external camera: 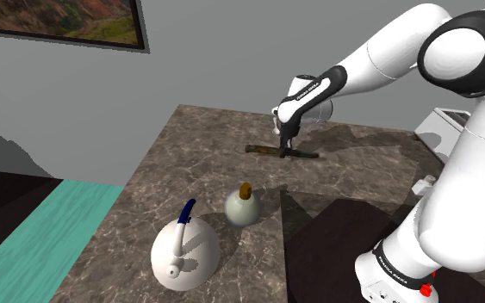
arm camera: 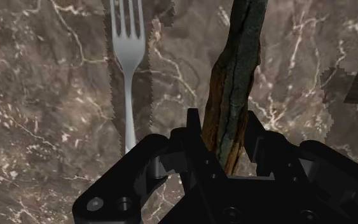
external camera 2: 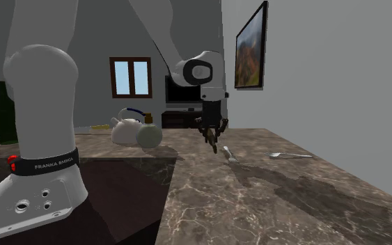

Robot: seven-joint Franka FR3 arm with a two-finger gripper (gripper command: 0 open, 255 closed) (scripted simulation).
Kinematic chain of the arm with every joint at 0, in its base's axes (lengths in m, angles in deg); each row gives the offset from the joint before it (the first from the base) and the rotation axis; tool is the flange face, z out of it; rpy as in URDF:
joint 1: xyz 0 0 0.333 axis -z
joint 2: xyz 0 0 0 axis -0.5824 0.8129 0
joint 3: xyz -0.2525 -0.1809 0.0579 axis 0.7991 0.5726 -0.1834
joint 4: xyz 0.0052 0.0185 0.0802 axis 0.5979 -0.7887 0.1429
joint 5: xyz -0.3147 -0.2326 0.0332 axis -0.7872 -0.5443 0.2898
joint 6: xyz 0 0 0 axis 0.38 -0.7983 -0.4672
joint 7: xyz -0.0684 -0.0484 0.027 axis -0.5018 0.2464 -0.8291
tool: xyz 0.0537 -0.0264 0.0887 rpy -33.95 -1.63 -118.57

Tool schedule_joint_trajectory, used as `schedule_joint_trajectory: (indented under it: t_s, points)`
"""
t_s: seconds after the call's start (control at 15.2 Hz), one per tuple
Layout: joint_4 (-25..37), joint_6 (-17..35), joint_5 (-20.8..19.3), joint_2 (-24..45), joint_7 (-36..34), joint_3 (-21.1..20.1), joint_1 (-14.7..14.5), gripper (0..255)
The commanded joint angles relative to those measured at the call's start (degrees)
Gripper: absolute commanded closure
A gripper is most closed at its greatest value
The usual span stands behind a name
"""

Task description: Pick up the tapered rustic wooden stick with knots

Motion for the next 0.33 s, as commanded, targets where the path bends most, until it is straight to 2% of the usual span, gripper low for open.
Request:
schedule_joint_trajectory:
  t_s: [0.0, 0.26]
  points:
    - [0.1, -1.4, -0.8, -1.3, -0.7, 0.3, -0.2, 255]
    - [0.3, -2.9, -1.7, -2.7, -1.3, 0.6, -0.4, 255]
